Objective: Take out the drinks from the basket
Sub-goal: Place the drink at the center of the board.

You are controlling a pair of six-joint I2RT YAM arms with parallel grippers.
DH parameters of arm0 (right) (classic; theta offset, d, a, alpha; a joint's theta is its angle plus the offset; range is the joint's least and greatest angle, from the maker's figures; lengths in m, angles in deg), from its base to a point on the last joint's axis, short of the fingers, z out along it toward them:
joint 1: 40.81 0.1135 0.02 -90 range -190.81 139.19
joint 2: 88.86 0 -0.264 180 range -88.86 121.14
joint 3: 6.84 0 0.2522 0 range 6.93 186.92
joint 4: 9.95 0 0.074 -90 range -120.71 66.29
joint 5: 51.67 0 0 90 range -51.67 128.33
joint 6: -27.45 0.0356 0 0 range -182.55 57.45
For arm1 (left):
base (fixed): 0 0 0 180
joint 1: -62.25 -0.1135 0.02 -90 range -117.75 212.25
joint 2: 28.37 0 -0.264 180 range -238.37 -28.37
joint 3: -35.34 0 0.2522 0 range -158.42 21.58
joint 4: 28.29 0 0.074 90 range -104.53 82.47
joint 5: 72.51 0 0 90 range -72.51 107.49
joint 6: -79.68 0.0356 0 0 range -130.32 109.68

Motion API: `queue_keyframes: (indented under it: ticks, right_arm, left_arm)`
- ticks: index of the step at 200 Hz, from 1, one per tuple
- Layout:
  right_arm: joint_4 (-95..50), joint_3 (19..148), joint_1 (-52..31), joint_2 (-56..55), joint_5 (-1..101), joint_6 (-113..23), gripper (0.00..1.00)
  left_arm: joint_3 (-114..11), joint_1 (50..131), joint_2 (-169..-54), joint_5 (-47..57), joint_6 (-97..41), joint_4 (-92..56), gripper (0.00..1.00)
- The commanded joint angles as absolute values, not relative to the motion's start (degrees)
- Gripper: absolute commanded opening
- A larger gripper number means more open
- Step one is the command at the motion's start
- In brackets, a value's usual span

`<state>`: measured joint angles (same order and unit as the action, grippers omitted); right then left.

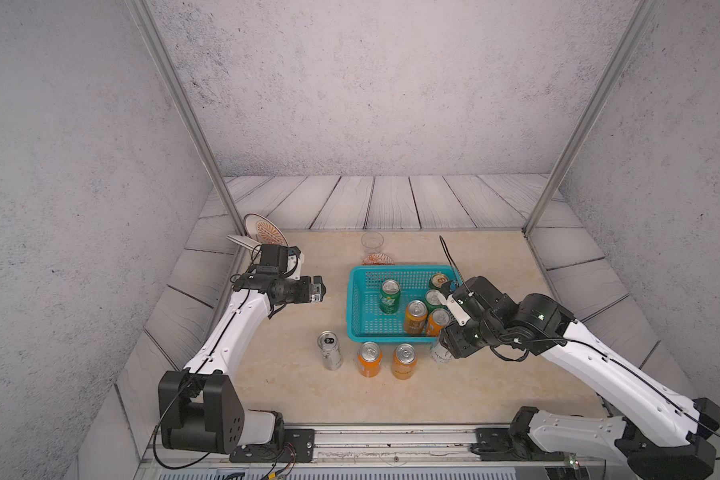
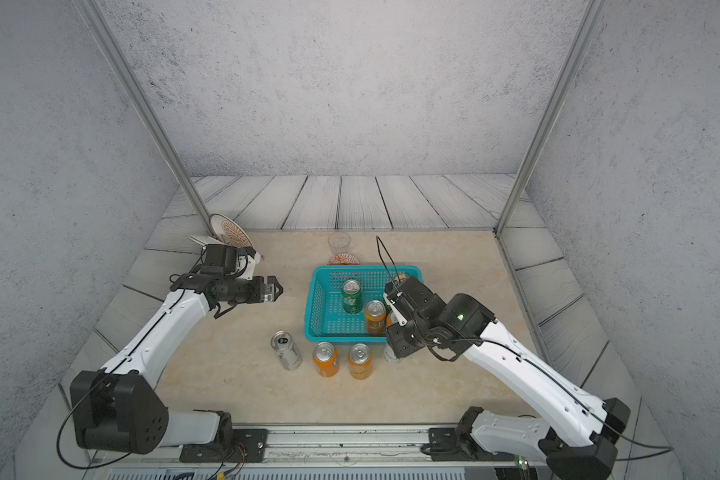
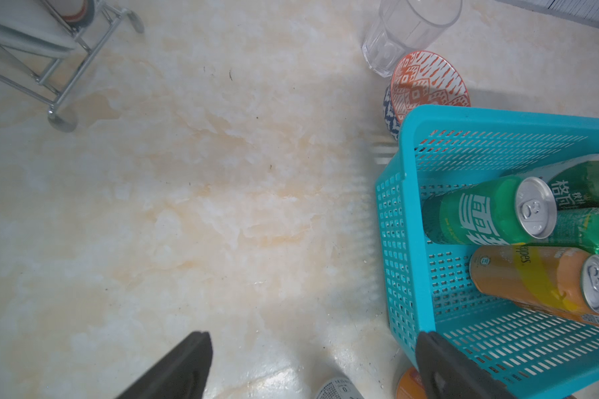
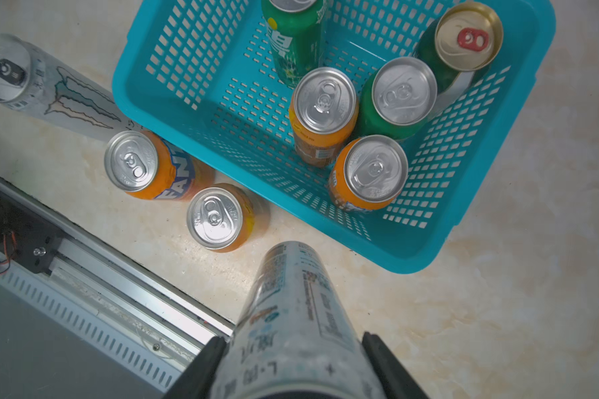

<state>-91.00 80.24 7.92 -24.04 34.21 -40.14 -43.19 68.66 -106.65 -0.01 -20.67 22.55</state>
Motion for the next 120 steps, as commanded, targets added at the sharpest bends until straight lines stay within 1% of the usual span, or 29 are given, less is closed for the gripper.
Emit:
queue_keyframes:
  ticks: [1,38,120]
  right_arm:
    - [-84.91,78.02,8.25,-27.15,33.3,-37.62,0.48]
    - [-81.64,73.21,8.3,-26.41,31.7,-37.39,0.49]
    - [-75.28,67.6,8.27,-21.33,30.68,-37.03,0.5]
  left_arm:
    - [-44.3,67.97,-107.27,-0.97,-19.83,23.2,0.99]
    - [-44.28,68.0,-107.16,-0.7,-19.75,23.18,0.99]
    - [-44.29,67.99,-107.22,-0.62,-19.67,23.26,0.99]
